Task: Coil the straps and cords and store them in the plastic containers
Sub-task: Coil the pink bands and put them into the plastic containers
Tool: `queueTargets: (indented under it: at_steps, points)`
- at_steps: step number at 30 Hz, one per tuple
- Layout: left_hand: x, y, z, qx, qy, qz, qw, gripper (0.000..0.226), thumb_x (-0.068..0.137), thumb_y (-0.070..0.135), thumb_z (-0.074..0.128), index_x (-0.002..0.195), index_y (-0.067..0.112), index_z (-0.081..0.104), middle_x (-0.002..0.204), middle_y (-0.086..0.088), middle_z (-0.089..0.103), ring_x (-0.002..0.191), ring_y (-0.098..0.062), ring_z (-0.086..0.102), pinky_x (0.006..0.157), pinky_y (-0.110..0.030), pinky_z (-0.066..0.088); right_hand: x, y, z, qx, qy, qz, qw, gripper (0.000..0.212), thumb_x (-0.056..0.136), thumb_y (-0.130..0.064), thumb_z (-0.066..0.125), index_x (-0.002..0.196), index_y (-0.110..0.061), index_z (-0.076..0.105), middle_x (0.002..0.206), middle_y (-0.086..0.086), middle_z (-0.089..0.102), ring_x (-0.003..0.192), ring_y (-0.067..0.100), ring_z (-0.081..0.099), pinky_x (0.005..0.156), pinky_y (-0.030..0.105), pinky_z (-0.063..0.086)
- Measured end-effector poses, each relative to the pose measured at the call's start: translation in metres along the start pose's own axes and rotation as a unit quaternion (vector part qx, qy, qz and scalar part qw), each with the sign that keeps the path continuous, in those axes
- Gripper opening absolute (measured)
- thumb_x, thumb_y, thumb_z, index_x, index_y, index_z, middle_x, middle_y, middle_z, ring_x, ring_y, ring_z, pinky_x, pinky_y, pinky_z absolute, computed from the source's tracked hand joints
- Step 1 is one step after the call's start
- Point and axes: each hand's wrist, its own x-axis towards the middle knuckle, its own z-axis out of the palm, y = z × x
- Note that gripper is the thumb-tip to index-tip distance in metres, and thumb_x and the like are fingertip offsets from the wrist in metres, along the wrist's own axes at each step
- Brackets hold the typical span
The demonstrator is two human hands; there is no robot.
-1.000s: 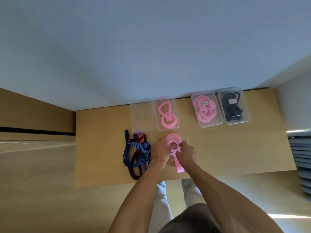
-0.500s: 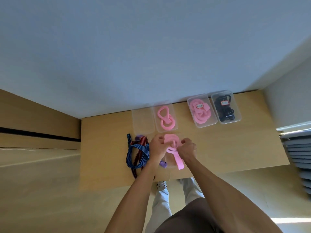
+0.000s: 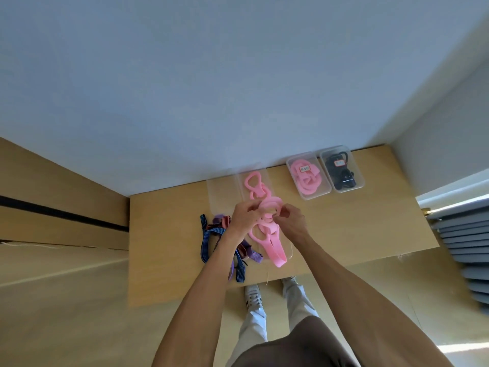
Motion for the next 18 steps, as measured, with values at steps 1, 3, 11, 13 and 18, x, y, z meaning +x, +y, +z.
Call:
queueTargets:
  at_steps: [1,3,11,13,18]
  points:
    - [-0.002,0.007,-0.003,-0.004,0.003,0.009,1.000,0.011,0.085,-0.002,0.064,0.081,0.004,0.071,0.074,-0.006,0.061,0.069,-0.015,0.053,0.062,-0.022,0.046,-0.004,-0.004,-0.002,0.007,-0.014,-0.004,1.000,0.017,0.079,-0.006,0.068,0.096,-0.006,0.070,0.090,0.007,0.072,0.081,0.019,0.063,0.063,0.024,0.046]
    - [-0.006,0.023,-0.009,-0.006,0.007,0.025,1.000,0.011,0.086,-0.001,0.060,0.082,0.002,0.070,0.074,-0.003,0.062,0.064,-0.013,0.053,0.055,-0.021,0.044,-0.012,-0.014,-0.006,0.027,-0.049,-0.011,0.998,0.014,0.080,-0.007,0.070,0.092,0.000,0.071,0.084,0.013,0.069,0.076,0.020,0.059,0.068,0.029,0.045]
    - [-0.019,0.076,-0.032,-0.066,0.058,0.077,0.993,0.006,0.085,0.016,0.070,0.090,0.017,0.073,0.077,0.003,0.074,0.071,-0.014,0.071,0.067,-0.039,0.062,-0.054,-0.046,-0.013,0.121,-0.133,-0.049,0.983,0.035,0.076,-0.005,0.078,0.106,-0.005,0.060,0.098,0.015,0.075,0.088,0.026,0.071,0.077,0.034,0.051]
    - [-0.026,0.085,-0.032,-0.082,0.070,0.084,0.991,0.004,0.084,0.013,0.072,0.087,0.014,0.072,0.072,0.004,0.073,0.067,-0.014,0.069,0.061,-0.031,0.058,-0.063,-0.050,-0.014,0.147,-0.108,-0.055,0.982,0.032,0.077,-0.005,0.077,0.105,-0.005,0.061,0.088,0.019,0.075,0.076,0.025,0.070,0.070,0.033,0.052]
    - [-0.045,0.092,-0.038,0.054,0.085,0.116,0.988,0.017,0.059,0.016,0.065,0.064,0.004,0.054,0.057,-0.003,0.049,0.051,-0.014,0.043,0.050,-0.020,0.034,-0.073,-0.060,-0.033,0.165,-0.049,-0.061,0.983,0.029,0.079,-0.011,0.078,0.101,-0.005,0.060,0.070,0.011,0.073,0.049,0.015,0.059,0.040,0.021,0.040]
